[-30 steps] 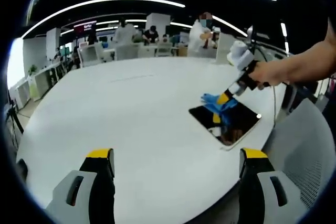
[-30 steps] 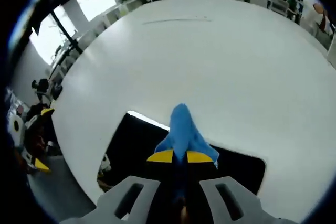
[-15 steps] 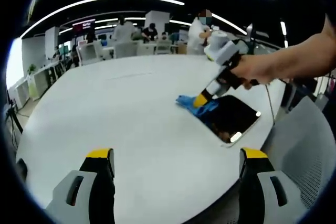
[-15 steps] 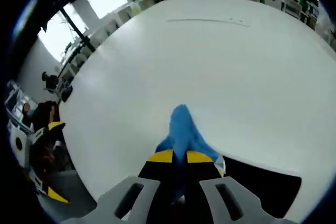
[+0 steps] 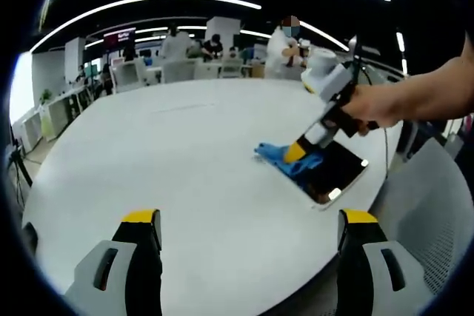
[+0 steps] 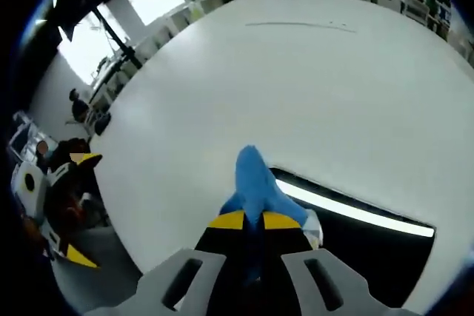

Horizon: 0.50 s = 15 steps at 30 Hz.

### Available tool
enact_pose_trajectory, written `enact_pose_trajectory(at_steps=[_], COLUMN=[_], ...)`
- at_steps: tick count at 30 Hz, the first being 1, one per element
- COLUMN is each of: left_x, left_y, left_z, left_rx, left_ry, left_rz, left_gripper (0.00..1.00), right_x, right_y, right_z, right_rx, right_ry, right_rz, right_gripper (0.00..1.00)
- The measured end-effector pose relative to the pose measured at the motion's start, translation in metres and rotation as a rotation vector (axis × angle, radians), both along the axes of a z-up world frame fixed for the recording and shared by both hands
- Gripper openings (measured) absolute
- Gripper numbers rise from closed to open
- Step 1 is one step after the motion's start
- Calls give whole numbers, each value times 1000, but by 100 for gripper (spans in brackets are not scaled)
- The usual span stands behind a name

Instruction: Wipe the mirror surface with the cleaning cloth until all visible marks leave the cleaned area.

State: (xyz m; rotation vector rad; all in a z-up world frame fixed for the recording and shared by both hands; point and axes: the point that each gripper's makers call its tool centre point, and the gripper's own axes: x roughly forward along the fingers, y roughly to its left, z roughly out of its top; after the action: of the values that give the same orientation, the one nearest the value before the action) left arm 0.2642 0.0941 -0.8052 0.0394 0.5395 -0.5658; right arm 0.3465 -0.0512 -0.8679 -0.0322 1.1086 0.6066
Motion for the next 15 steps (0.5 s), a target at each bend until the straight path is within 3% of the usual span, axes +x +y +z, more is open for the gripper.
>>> enact_pose_trajectory(at_steps=[5,15], left_x=[0,0], left_y=[0,1], left_z=[0,1], left_rx=[-1,4], left_ry=[0,-5], left_rz=[0,9], left_gripper=[99,99], right_x=[-23,-22], right_y=[2,2], right_z=[0,0], right_rx=[0,1], right_ry=[18,6], right_rz=[18,41], right_gripper=[1,1])
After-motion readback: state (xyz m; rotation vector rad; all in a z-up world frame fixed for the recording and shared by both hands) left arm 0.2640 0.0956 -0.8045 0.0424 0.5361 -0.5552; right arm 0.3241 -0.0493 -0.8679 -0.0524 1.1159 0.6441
